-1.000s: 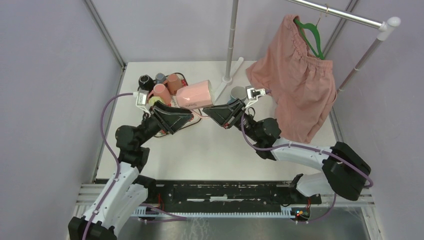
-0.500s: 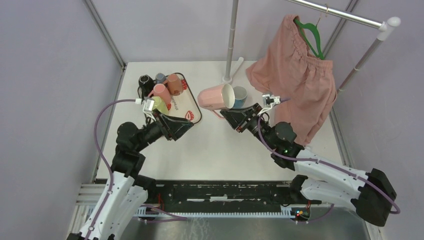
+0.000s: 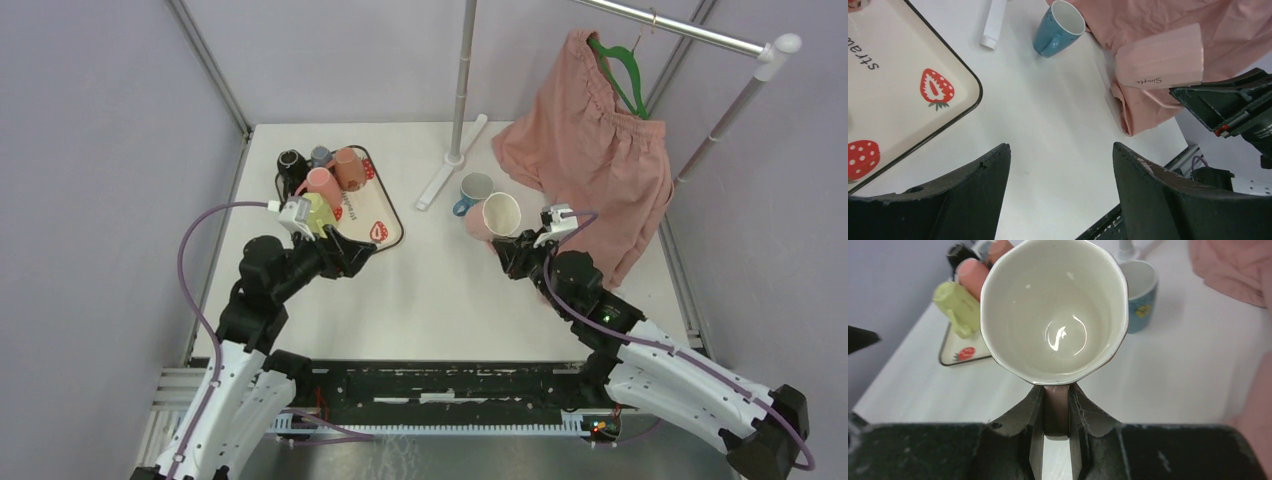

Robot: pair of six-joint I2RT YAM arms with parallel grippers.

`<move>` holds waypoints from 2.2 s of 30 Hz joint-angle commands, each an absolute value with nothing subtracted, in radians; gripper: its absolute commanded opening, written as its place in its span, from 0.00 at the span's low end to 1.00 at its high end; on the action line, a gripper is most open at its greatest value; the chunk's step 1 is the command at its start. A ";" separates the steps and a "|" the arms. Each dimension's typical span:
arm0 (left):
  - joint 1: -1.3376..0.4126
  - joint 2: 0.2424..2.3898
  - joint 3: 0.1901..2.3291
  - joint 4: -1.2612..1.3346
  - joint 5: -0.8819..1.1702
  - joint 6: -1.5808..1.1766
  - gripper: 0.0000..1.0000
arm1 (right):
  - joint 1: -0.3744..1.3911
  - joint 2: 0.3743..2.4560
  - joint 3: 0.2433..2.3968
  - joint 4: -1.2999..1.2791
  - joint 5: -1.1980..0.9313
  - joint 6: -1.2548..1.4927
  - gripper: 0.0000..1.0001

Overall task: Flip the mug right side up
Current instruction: Place the cup at the center of the board.

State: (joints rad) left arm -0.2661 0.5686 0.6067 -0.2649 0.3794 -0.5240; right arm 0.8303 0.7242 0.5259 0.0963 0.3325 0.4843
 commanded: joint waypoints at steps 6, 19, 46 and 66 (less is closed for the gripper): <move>-0.267 0.562 0.671 -0.351 0.235 -0.373 0.81 | 0.718 0.790 0.605 -0.041 0.463 0.365 0.00; -0.267 0.640 0.690 -0.410 0.099 -0.405 0.83 | 0.534 0.981 0.616 0.055 0.404 0.297 0.00; -0.267 0.624 0.671 -0.418 0.056 -0.388 0.83 | 0.439 1.343 0.735 0.230 0.276 0.200 0.00; -0.267 0.631 0.671 -0.419 0.060 -0.386 0.83 | 0.369 1.480 0.753 0.279 0.181 0.204 0.22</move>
State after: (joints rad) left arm -0.2661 0.6289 0.6495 -0.4252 0.0685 -0.4248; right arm 0.3828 1.4570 0.7036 0.2096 0.2062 0.2081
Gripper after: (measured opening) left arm 0.829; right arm 0.250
